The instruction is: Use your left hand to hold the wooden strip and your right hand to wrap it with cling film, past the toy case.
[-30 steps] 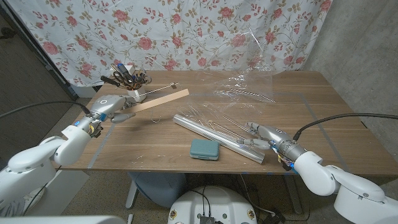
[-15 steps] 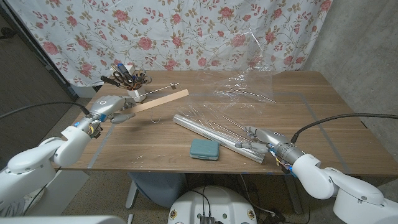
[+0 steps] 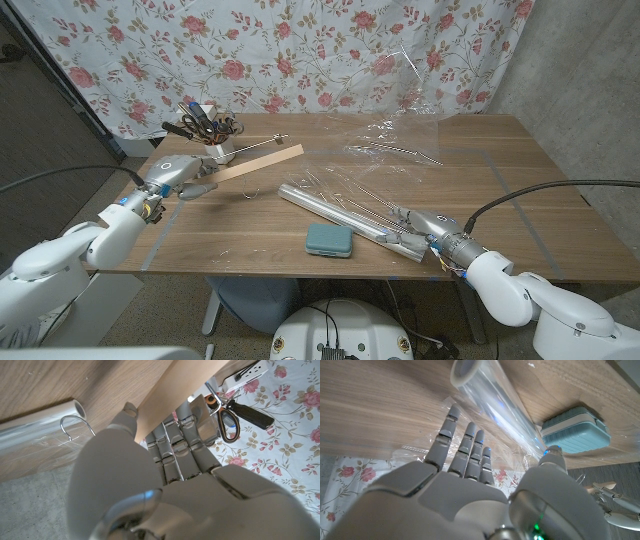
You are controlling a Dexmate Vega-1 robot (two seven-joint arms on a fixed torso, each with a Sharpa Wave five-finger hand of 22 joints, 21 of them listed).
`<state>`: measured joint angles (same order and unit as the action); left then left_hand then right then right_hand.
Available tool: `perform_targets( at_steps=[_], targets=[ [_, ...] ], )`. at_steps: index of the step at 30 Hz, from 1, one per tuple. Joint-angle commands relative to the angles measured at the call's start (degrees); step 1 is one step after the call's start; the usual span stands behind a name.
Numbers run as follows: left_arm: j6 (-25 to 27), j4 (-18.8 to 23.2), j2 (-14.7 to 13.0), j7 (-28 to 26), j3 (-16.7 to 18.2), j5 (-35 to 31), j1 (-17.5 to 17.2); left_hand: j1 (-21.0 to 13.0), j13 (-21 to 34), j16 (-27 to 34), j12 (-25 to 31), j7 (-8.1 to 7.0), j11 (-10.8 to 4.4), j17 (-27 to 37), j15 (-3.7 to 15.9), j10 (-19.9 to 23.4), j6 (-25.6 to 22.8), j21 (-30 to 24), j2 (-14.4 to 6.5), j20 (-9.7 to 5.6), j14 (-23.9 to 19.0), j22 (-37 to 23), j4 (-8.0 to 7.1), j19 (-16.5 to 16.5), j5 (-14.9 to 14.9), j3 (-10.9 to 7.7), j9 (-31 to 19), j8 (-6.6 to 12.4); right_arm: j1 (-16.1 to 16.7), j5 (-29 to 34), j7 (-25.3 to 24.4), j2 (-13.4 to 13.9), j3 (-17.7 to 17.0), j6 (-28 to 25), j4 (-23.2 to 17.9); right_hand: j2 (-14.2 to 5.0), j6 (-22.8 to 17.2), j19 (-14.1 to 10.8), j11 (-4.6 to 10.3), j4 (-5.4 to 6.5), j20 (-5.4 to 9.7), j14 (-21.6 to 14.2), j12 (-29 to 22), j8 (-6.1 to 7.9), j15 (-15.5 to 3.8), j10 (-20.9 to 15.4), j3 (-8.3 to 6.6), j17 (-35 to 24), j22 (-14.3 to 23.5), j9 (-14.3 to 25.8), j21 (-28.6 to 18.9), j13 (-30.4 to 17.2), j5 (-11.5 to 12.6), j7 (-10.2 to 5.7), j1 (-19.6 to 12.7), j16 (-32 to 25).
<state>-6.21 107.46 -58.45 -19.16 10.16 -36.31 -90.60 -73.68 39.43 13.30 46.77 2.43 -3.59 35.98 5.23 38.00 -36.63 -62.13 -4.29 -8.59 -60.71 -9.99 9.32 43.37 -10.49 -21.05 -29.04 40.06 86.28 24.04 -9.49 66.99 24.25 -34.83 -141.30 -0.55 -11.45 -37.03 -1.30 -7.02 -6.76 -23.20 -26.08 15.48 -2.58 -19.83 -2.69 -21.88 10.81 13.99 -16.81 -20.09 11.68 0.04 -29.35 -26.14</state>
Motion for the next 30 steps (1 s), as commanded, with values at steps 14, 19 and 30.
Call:
perform_targets(
  at_steps=[14,19,30],
  targets=[
    [-0.4,-0.1,0.7,-0.4,0.8,0.0,-1.0,-0.4,0.1,-0.2,0.6,-5.26,-4.50,0.3,7.51,4.7,-5.4,-0.5,-0.9,-0.06,-8.0,-0.2,-0.03,-0.1,-0.3,-3.98,-0.2,2.61,-7.4,16.5,7.2,-3.3,13.3,-10.7,0.8,0.67,-0.9,-0.6,0.11,0.39,0.34,-1.2,-2.0,-0.08,-2.90,-0.7,0.89,-1.8,0.2,0.8,-0.2,-1.6,0.4,0.77,0.9,-1.1],
    [-0.5,0.0,0.6,-0.2,0.8,-0.2,-0.9,-0.3,0.1,-0.2,0.6,-5.17,-4.56,0.3,7.53,4.6,-5.3,-0.6,-0.9,-0.04,-8.0,-0.2,-0.02,-0.1,-0.3,-4.09,-0.3,2.70,-7.8,17.5,7.7,-3.7,13.8,-10.2,1.5,-0.36,-1.0,-0.6,-0.07,0.27,0.21,-1.2,-2.5,-0.14,-3.03,-0.6,0.31,-2.3,0.2,0.9,-0.2,-2.0,0.5,0.80,0.2,-1.2],
    [-0.6,0.2,0.7,-0.1,0.7,-0.3,-0.6,-0.3,0.1,-0.2,0.7,-5.26,-4.51,0.3,7.54,4.6,-5.4,-0.7,-0.8,-0.05,-8.1,-0.2,0.04,-0.2,-0.3,-4.29,-0.1,2.77,-9.6,22.9,12.1,-5.0,16.5,-9.8,3.0,-5.45,-2.0,-1.8,1.09,-3.23,0.52,-2.2,-5.5,-0.49,-4.12,-0.5,-5.46,-3.9,0.2,1.6,-0.2,-4.2,0.6,0.75,-10.3,-1.4]
  ],
)
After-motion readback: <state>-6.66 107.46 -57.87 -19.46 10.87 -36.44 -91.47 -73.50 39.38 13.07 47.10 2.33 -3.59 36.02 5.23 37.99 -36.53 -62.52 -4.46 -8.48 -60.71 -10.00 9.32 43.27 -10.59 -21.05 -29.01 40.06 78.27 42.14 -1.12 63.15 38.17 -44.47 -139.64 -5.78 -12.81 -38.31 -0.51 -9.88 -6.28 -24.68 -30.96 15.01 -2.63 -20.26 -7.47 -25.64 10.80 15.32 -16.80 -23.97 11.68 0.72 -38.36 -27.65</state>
